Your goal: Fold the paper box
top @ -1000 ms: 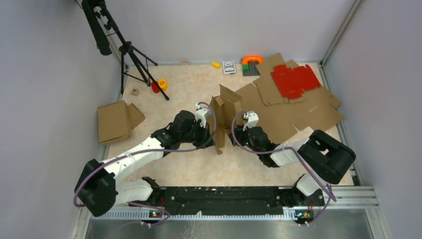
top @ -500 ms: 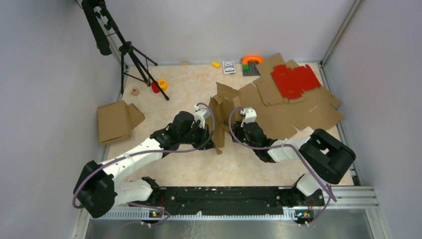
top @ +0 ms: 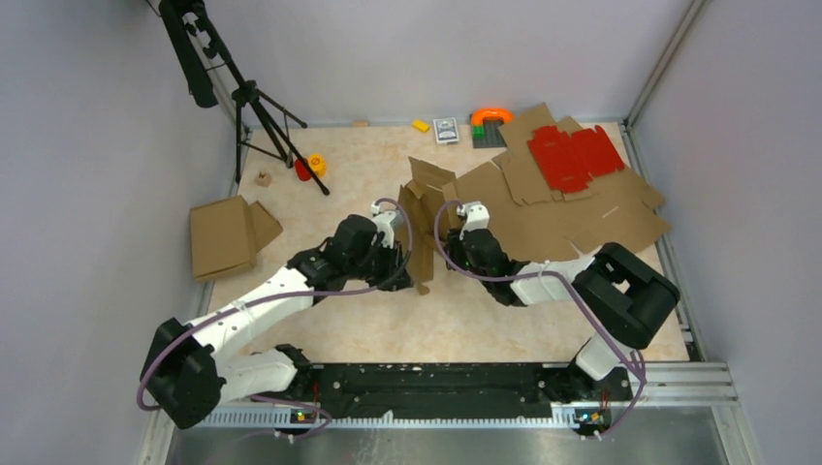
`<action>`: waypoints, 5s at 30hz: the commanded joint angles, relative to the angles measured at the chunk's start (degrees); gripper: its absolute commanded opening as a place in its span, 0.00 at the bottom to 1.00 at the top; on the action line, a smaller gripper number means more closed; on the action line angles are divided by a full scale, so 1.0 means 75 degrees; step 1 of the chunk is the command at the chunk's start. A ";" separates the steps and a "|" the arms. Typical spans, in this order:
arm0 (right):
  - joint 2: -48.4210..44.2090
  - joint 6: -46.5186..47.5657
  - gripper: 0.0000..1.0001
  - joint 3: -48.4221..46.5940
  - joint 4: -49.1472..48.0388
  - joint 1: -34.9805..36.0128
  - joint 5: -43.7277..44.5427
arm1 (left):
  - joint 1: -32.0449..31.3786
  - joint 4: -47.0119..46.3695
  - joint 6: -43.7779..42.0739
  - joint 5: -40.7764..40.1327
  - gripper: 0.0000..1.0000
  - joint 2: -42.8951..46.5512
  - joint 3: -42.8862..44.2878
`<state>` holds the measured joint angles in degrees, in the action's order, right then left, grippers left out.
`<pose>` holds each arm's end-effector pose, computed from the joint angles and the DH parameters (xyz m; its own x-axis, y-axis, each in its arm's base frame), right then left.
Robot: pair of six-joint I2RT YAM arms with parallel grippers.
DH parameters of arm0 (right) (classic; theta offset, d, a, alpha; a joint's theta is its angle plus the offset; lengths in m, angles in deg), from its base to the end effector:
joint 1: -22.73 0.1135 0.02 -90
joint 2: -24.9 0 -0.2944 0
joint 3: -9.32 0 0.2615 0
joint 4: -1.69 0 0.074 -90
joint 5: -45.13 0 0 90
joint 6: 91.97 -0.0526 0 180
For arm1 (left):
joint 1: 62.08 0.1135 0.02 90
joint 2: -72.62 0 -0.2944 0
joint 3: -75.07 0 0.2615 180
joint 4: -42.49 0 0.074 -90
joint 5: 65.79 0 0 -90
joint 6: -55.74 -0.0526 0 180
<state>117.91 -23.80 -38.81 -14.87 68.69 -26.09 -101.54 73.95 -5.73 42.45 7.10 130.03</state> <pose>0.2414 0.2253 0.1642 -0.4860 0.0039 -0.8740 -0.3263 0.9269 0.1856 0.1804 -0.1698 0.2505 -0.8281 0.0941 -0.5526 0.4412 0.7176 -0.5389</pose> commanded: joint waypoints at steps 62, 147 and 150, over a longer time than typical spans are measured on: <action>-0.0118 -0.0009 0.26 0.0570 -0.0336 -0.0115 -0.0371 | -0.0261 -0.6123 0.0295 -0.2597 0.00 -0.4882 0.1001; 0.0099 -0.0174 0.24 0.0657 -0.0455 -0.0115 -0.0402 | -0.0326 -0.9220 0.6072 -0.3672 0.63 -0.4379 -0.1761; 0.0114 -0.0186 0.24 0.0663 -0.0481 -0.0109 -0.0429 | -0.0328 -0.9587 0.6935 -0.3628 0.62 -0.4953 -0.1700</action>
<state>117.58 -24.34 -35.03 -21.01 67.53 -27.09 -103.55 12.27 34.49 18.08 -25.51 117.87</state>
